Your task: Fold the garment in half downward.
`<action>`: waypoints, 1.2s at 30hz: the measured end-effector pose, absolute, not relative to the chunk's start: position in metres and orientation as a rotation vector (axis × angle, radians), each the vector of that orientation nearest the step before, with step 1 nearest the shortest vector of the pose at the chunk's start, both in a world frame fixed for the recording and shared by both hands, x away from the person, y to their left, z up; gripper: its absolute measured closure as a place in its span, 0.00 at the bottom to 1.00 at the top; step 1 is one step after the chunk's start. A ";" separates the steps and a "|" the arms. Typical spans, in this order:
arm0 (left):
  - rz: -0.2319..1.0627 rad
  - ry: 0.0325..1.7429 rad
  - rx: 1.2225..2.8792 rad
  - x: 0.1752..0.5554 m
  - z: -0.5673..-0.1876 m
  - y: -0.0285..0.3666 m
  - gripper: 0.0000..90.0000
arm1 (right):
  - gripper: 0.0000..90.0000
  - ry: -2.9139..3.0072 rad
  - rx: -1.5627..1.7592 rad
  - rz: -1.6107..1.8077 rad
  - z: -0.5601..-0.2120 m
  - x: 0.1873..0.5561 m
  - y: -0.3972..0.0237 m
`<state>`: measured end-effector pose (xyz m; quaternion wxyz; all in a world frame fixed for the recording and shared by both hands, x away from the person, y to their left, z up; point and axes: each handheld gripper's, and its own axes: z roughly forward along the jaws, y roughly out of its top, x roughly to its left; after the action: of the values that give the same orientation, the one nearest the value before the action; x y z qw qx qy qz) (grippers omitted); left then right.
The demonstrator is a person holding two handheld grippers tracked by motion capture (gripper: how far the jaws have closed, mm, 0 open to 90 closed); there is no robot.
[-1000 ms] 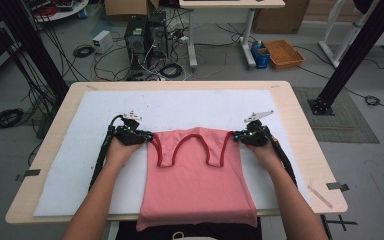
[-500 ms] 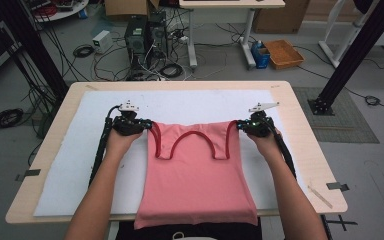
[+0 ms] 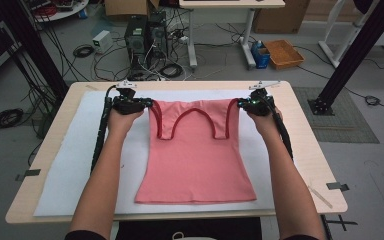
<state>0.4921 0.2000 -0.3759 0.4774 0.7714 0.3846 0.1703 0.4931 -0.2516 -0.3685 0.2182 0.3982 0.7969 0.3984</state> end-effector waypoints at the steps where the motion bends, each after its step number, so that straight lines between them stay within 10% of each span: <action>1: 0.404 0.929 1.885 0.491 -0.376 0.200 0.91 | 0.94 2.203 1.104 1.104 -0.367 0.493 -0.252; 36: 0.286 0.639 1.800 0.376 -0.397 0.224 0.90 | 0.93 2.251 0.837 1.377 -0.387 0.377 -0.281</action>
<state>0.3758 0.2242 -0.3972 0.5689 0.7665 0.2721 0.1218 0.3771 -0.2805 -0.3867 0.1855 0.2970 0.7991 0.4887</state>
